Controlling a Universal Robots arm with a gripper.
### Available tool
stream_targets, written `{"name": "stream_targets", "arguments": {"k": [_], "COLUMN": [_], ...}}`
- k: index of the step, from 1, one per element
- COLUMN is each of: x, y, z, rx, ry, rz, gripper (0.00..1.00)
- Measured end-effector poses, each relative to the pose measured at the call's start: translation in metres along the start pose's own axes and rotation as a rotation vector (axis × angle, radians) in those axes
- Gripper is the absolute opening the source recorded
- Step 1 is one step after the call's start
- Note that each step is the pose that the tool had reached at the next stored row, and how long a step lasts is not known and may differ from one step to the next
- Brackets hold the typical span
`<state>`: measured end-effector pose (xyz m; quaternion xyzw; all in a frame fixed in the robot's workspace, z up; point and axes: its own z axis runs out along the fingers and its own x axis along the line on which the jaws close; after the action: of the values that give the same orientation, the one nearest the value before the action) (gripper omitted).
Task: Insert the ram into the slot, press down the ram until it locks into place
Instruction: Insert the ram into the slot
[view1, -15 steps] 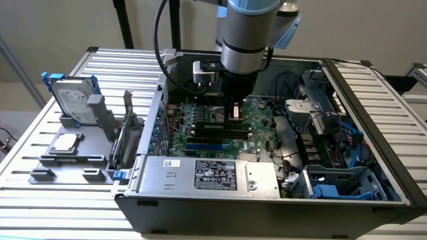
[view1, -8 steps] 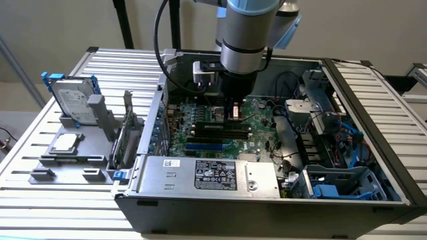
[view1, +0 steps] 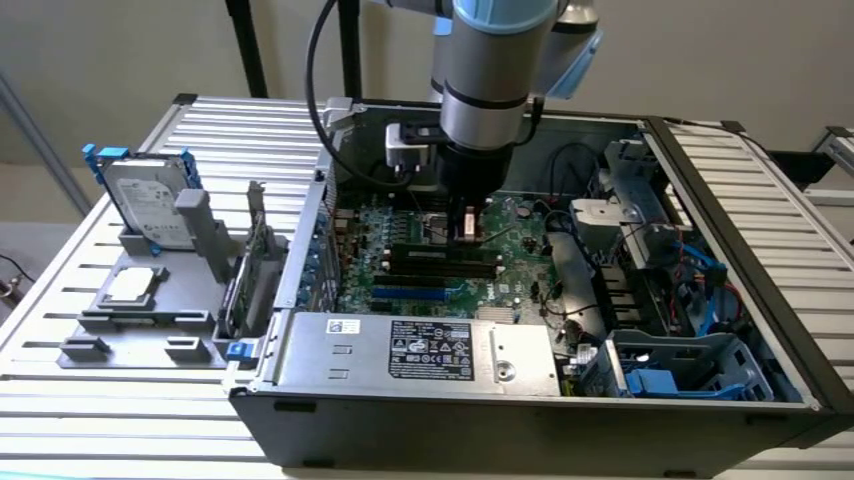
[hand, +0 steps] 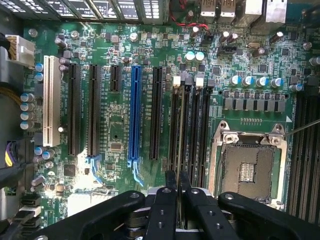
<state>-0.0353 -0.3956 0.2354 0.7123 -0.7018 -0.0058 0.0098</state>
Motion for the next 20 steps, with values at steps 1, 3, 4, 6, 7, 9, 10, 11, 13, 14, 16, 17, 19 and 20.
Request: {"name": "stream_targets", "arguments": {"k": [1,3,4,6,7,9,10,11,13,14,16,17,19,20], "x": [0.0000,0.0000,0.0000,-0.0002,-0.0003,-0.0004,-0.0004,-0.0004,-0.0004,-0.0004,-0.0005,-0.0005,-0.0005,-0.0004], "y": [0.0000,0.0001,0.0001,0.0002,0.0002,0.0004,0.0005,0.0005,0.0005,0.0005,0.0005,0.0005,0.0005,0.0005], "z": [0.0004,0.0013,0.0017,0.0024,0.0027,0.0030,0.0031,0.0034,0.0039,0.0040,0.0045,0.0046,0.0051,0.0053], "rx": [-0.0001,-0.0002,-0.0002,-0.0003,-0.0003,-0.0003,-0.0003,-0.0002,-0.0002,-0.0002,-0.0002,-0.0002,-0.0002,-0.0002], "ry": [0.0019,0.0048,0.0058,0.0080,0.0089,0.0094,0.0095,0.0094,0.0095,0.0096,0.0097,0.0098,0.0099,0.0099], "rz": [0.001,0.001,0.001,0.001,0.001,0.001,0.001,0.001,0.000,0.000,0.000,0.000,0.000,0.000], "gripper": [0.13,0.13,0.13,0.13,0.13,0.13,0.13,0.13,0.13,0.13,0.13,0.13,0.13,0.13]}}
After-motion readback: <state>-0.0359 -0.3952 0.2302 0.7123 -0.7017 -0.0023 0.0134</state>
